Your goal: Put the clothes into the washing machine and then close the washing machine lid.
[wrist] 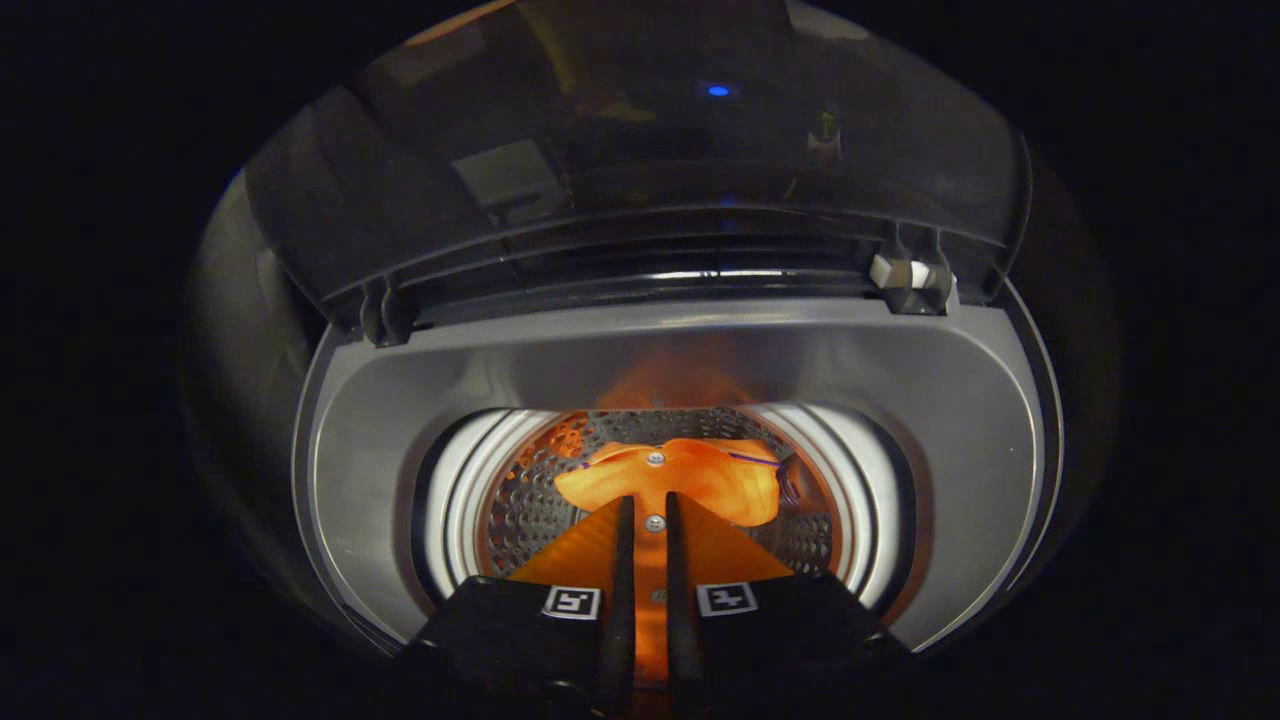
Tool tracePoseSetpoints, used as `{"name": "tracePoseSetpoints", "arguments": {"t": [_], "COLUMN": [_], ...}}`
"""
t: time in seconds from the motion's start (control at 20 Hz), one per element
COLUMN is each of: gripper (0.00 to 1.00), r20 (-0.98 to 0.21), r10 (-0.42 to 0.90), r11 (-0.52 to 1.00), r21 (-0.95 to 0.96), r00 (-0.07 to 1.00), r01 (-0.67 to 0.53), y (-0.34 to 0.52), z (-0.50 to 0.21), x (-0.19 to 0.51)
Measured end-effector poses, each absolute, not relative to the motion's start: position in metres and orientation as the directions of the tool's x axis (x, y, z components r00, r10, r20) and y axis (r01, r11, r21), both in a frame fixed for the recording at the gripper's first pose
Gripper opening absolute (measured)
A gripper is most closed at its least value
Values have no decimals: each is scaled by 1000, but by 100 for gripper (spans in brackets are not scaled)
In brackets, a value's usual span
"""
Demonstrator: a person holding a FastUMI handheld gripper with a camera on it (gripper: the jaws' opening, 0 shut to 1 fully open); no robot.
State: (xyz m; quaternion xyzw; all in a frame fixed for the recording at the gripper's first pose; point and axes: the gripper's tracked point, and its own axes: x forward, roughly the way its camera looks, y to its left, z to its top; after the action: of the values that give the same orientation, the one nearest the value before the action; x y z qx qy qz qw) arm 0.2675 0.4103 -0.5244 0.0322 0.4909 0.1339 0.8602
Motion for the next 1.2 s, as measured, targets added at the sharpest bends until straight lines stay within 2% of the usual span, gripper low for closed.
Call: {"name": "tracePoseSetpoints", "arguments": {"t": [0.05,0.1,0.3,0.65,1.2], "gripper": [24,31,100,99,99], "r20": [-832,-833,-827,-822,-730], "r10": [259,252,250,254,279], "r11": [963,965,963,965,959], "r21": [182,175,158,175,182], "r00": [491,492,504,511,624], "r01": [-198,-197,-218,-197,-216], "y": [408,405,405,400,388], "z": [-521,-521,-509,-492,-387], "x": [269,270,265,251,246]}}
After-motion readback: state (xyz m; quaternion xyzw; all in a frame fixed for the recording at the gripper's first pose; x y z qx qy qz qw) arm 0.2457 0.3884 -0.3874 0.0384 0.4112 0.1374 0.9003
